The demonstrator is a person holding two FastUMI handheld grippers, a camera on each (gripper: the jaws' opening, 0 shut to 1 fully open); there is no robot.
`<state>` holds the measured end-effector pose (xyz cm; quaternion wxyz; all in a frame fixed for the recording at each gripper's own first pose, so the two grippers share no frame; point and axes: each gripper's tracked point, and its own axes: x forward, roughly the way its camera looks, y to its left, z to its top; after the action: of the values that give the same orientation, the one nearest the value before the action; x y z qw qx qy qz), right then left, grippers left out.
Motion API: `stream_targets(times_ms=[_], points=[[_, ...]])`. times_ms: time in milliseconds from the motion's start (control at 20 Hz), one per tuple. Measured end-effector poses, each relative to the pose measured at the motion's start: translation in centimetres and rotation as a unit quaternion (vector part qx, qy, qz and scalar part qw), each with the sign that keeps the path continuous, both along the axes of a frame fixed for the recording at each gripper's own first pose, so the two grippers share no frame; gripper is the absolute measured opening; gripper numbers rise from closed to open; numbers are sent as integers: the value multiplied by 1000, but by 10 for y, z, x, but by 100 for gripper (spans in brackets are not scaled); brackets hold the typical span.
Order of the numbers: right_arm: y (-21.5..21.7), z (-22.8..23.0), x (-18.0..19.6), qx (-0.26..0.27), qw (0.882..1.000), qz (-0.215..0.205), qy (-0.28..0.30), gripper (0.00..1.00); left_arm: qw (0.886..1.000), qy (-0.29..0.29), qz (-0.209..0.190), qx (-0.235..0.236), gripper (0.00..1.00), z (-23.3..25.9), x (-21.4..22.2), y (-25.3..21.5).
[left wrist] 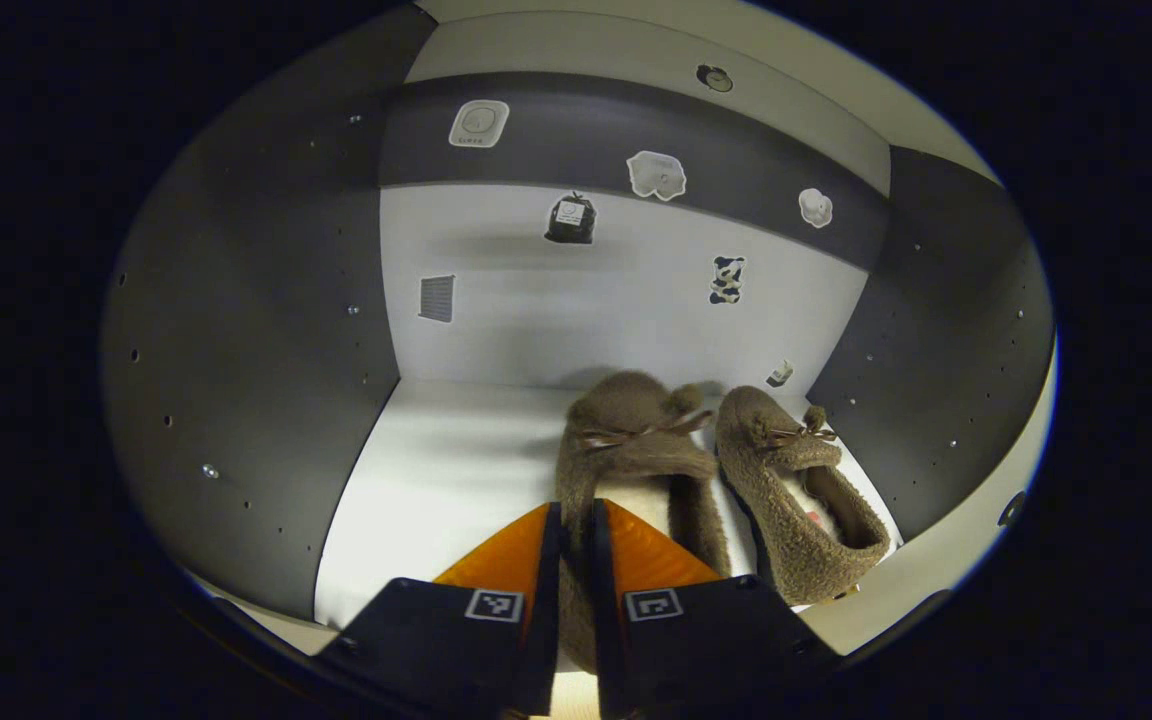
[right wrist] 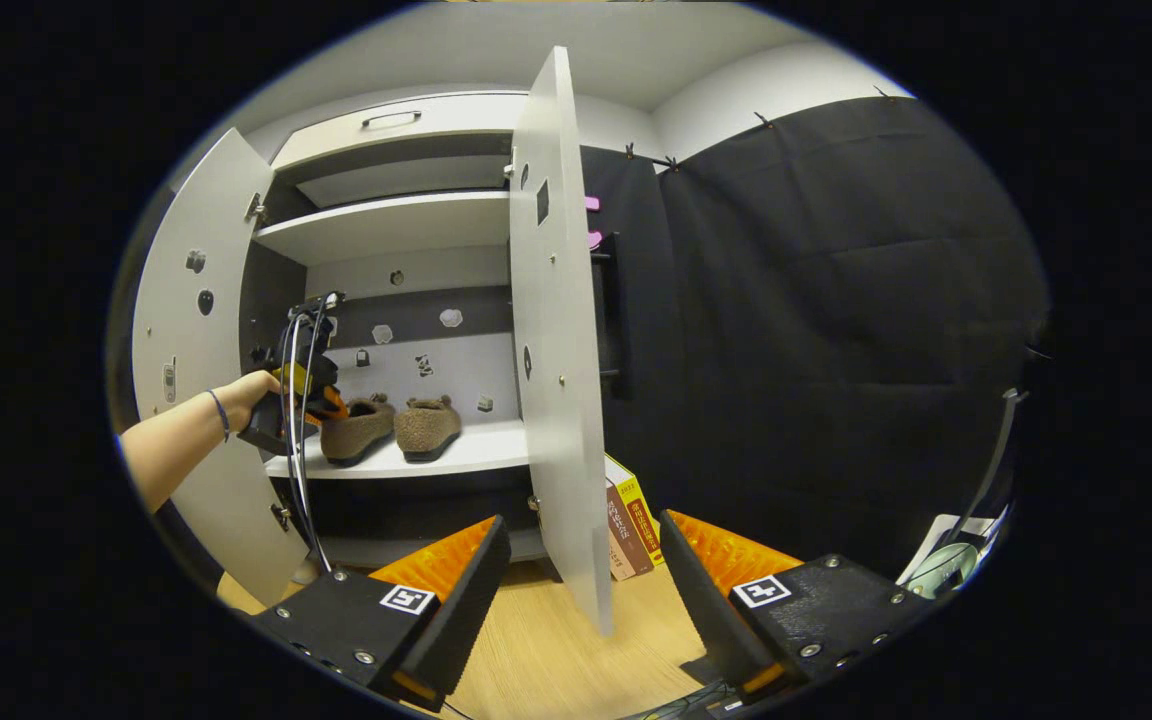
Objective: Grab one shoe with the right hand and put it into the shoe cabinet, grab the other shoe with the left hand and put it into the shoe cabinet; then close the right door with the right hand and the left door with the left hand.
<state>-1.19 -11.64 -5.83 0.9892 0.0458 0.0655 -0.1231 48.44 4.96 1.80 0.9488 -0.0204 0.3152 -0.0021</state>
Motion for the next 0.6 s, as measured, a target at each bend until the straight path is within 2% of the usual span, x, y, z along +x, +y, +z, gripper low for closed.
stream_targets(times_ms=[100,150,200,350,400,450,500,600], points=[[-10,3,0,-2,1000,9,2,92,1000,-8,10,1,33,12,-12,1],[-14,5,2,-3,1000,16,0,93,1000,-15,11,-6,49,19,-20,-2],[-20,7,2,-4,1000,23,0,92,1000,-24,11,-11,53,26,-30,-5],[-34,13,7,-4,999,43,-3,92,998,-54,12,4,82,50,-60,-8],[-40,14,9,-5,999,49,-4,92,998,-67,11,8,77,59,-73,-11],[-44,15,12,-5,999,54,-5,93,997,-77,14,9,76,68,-86,-12],[-47,15,13,-6,998,60,-5,93,996,-88,14,5,80,76,-98,-18],[-55,16,18,-8,997,70,-6,93,994,-110,17,-2,93,92,-123,-22]])
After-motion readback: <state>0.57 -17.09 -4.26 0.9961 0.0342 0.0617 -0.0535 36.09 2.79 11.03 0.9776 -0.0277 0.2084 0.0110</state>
